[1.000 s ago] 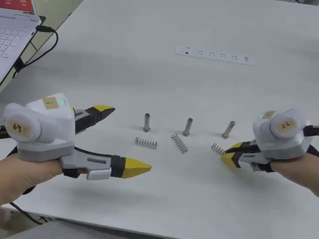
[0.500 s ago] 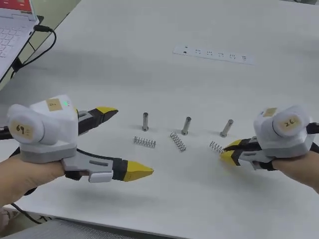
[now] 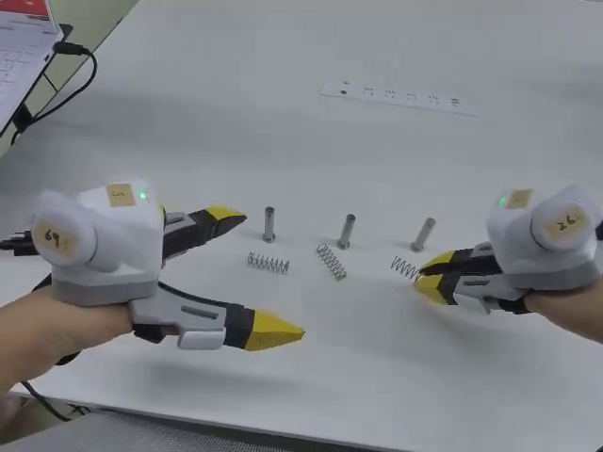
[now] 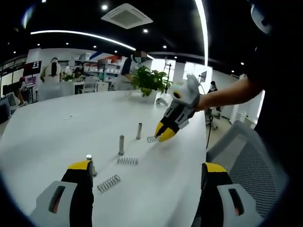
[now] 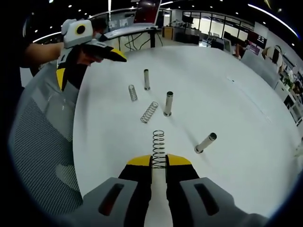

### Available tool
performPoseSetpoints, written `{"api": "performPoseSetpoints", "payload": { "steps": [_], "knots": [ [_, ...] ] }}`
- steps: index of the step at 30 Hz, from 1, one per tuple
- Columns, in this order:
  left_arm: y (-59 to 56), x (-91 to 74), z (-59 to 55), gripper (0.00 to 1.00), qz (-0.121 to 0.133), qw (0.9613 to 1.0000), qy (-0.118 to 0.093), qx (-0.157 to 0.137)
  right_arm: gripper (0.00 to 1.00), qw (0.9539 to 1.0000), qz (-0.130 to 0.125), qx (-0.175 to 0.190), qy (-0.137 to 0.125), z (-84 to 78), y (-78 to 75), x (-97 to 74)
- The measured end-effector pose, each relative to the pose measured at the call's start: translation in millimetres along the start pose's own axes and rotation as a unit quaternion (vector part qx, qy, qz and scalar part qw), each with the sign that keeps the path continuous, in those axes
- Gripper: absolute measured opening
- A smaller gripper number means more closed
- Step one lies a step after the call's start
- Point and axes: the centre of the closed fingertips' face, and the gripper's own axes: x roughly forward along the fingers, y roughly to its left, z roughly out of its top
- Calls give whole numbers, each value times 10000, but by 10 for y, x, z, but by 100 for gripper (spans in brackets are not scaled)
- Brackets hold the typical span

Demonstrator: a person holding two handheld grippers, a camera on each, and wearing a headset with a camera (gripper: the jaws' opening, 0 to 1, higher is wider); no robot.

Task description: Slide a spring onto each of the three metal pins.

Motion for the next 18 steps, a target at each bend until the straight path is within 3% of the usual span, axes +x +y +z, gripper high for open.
{"api": "performPoseSetpoints", "payload": {
  "steps": [8,18],
  "knots": [
    [-60,155,-38,88,-247,9995,163,118,8,9993,136,-358,5,45,113,-16],
    [-127,352,6,84,-496,9982,217,246,8,9969,307,-715,-94,148,257,-77]
  ]
}}
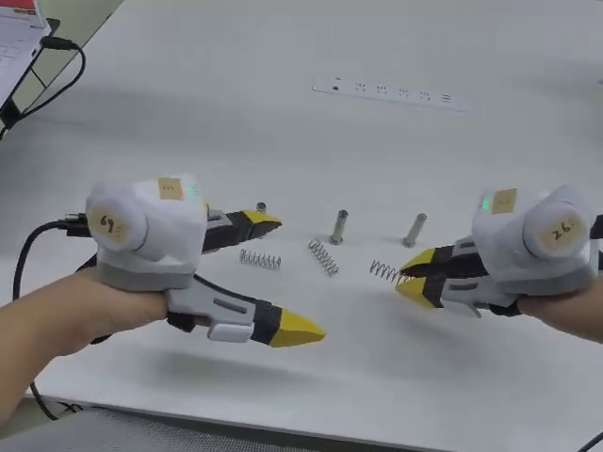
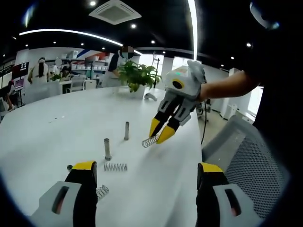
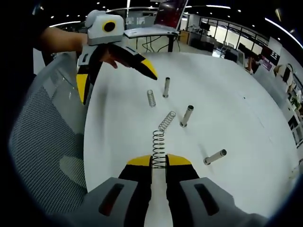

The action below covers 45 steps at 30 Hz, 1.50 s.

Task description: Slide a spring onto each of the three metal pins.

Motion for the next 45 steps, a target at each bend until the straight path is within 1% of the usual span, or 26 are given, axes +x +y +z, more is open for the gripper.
{"api": "performPoseSetpoints", "payload": {
  "steps": [3,6,8,9,11,13,16,20,22,25,28,33,38,40,42,45],
  "knots": [
    [-53,100,18,81,-132,9999,37,75,8,9998,73,-159,14,30,58,-15],
    [-84,174,52,79,-209,9997,17,115,8,9995,121,-282,8,55,97,-28],
    [-109,229,70,75,-279,9995,9,141,8,9994,126,-312,-1,69,107,-34],
    [-120,258,64,73,-329,9993,44,146,8,9994,139,-323,-10,73,109,-35],
    [-117,303,78,68,-338,9993,56,138,8,9992,168,-350,-29,84,125,-37],
    [-129,335,128,65,-366,9992,-16,152,8,9990,214,-398,-36,93,152,-40],
    [-147,379,172,62,-420,9990,-58,174,8,9984,276,-489,-39,105,193,-52],
    [-154,434,142,56,-483,9986,13,194,8,9977,307,-602,-69,129,220,-70],
    [-159,455,126,55,-485,9986,28,227,8,9973,318,-658,-118,153,231,-88],
    [-169,471,123,51,-503,9984,28,246,8,9963,348,-776,-151,177,257,-109],
    [-189,497,136,43,-555,9981,-6,263,8,9954,375,-874,-152,188,278,-115],
    [-230,536,163,34,-649,9974,-76,303,8,9948,349,-937,-201,230,280,-135],
    [-249,549,142,26,-712,9967,-55,378,8,9942,368,-978,-250,258,288,-166],
    [-245,549,156,21,-708,9965,-104,427,8,9940,386,-982,-275,265,291,-174],
    [-241,553,178,17,-702,9967,-169,377,8,9938,407,-997,-289,267,299,-176],
    [-247,553,217,16,-731,9963,-283,341,8,9933,422,-1031,-298,269,307,-183]
  ]
}}
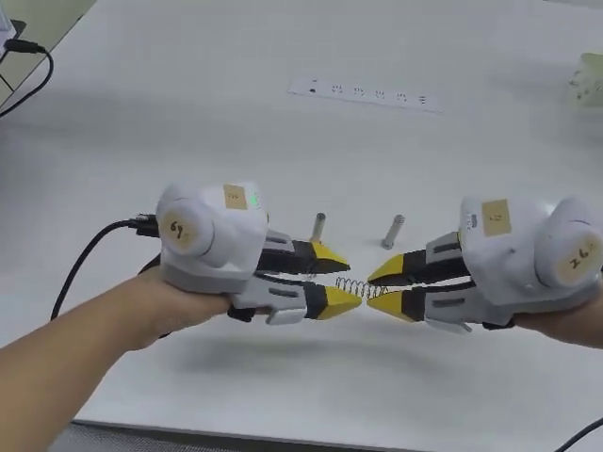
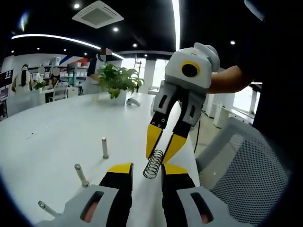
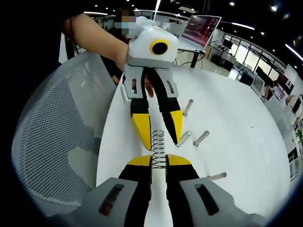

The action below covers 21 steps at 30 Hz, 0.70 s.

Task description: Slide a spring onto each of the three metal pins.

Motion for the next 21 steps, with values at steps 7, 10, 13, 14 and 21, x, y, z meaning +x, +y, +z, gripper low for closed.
{"api": "performPoseSetpoints", "payload": {
  "steps": [7,10,13,14,21],
  "knots": [
    [-72,-14,-29,8,-128,9999,42,96,8,10000,40,-59,-41,20,17,-15],
    [-102,-16,-3,6,-160,9998,-2,125,8,9999,63,-109,-57,34,27,-13],
    [-108,-22,-8,5,-178,9997,4,155,8,9999,85,-126,-70,39,36,-15],
    [-114,-27,-6,5,-188,9996,3,196,8,9998,93,-130,-79,41,40,-18],
    [-146,-17,26,3,-240,9993,-15,296,8,9998,73,-189,-43,25,23,-33]
  ]
}}
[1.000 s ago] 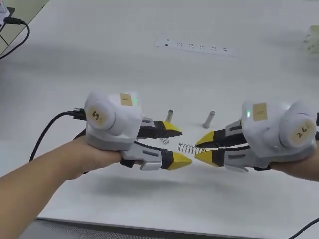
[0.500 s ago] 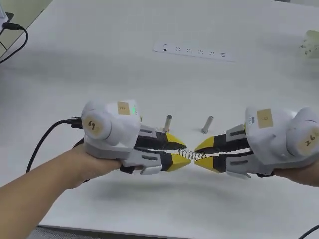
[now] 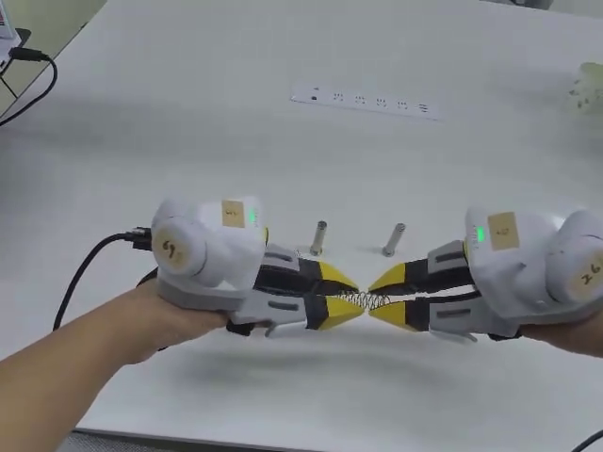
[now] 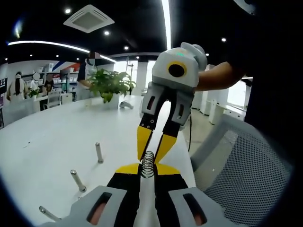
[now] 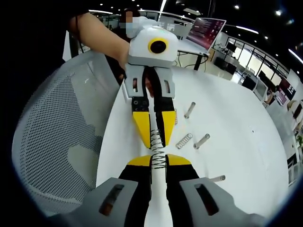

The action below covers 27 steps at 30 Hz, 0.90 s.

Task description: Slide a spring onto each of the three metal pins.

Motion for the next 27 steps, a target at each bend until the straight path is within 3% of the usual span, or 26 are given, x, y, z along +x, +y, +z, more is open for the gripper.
{"api": "performPoseSetpoints", "payload": {
  "steps": [18,27],
  "knots": [
    [-7,-17,6,2,-61,10000,3,-33,9,9999,48,26,-102,32,28,-4],
    [-15,-33,-25,2,-71,10000,40,-51,10,9999,108,26,-5,-35,49,14]
  ]
}}
